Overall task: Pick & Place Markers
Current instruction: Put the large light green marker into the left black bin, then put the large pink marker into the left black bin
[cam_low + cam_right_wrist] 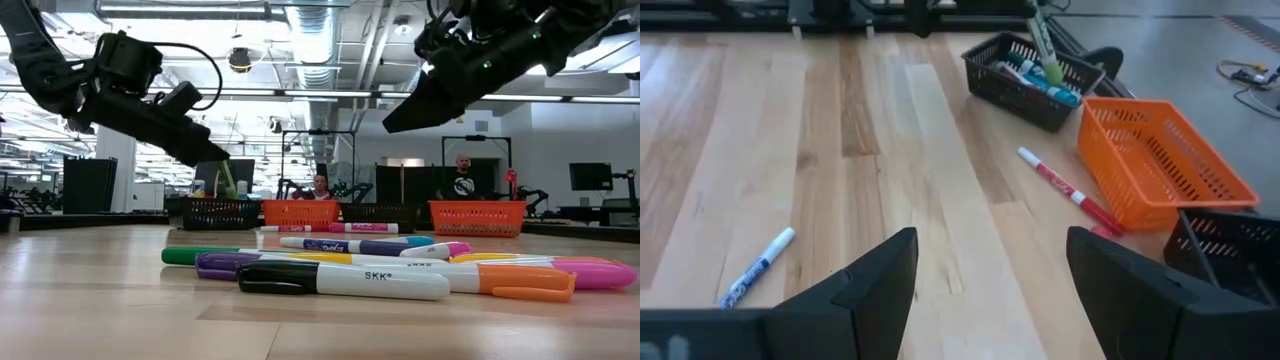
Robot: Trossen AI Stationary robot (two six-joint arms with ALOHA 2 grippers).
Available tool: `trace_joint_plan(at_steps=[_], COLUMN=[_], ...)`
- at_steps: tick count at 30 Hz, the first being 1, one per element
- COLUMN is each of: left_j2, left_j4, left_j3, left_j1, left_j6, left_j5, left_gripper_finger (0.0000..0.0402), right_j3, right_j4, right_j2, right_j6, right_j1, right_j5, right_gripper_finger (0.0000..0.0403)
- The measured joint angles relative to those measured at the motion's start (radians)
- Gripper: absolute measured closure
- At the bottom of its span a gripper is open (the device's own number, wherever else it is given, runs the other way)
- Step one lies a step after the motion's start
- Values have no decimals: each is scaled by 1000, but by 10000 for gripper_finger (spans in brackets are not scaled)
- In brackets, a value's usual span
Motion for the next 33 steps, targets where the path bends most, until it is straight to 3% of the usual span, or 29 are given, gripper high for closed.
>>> trace_joint_plan(at_steps=[3,11,19,23,27,33], left_j2=[0,0,-17,-69,-118,-153], left_j4=[13,14,23,32,-64,-274], left_j3=[0,0,0,1,1,44], left_j1=[13,49,63,62,61,62], left_j6=[0,-51,-211,-315,-347,-475], left_j5=[61,66,-7,42,59,-22], left_gripper_finger=[306,255,223,226,233,243], right_j3=[0,0,1,1,1,1], right_j4=[7,76,85,82,82,80], right_j2=[0,0,0,0,0,0], right_j6=[0,-5,-71,-71,-73,-80], right_j1=[0,52,92,98,107,111], right_j5=[0,-28,-31,-31,-31,-31], right_gripper_finger=[154,154,154,154,154,154])
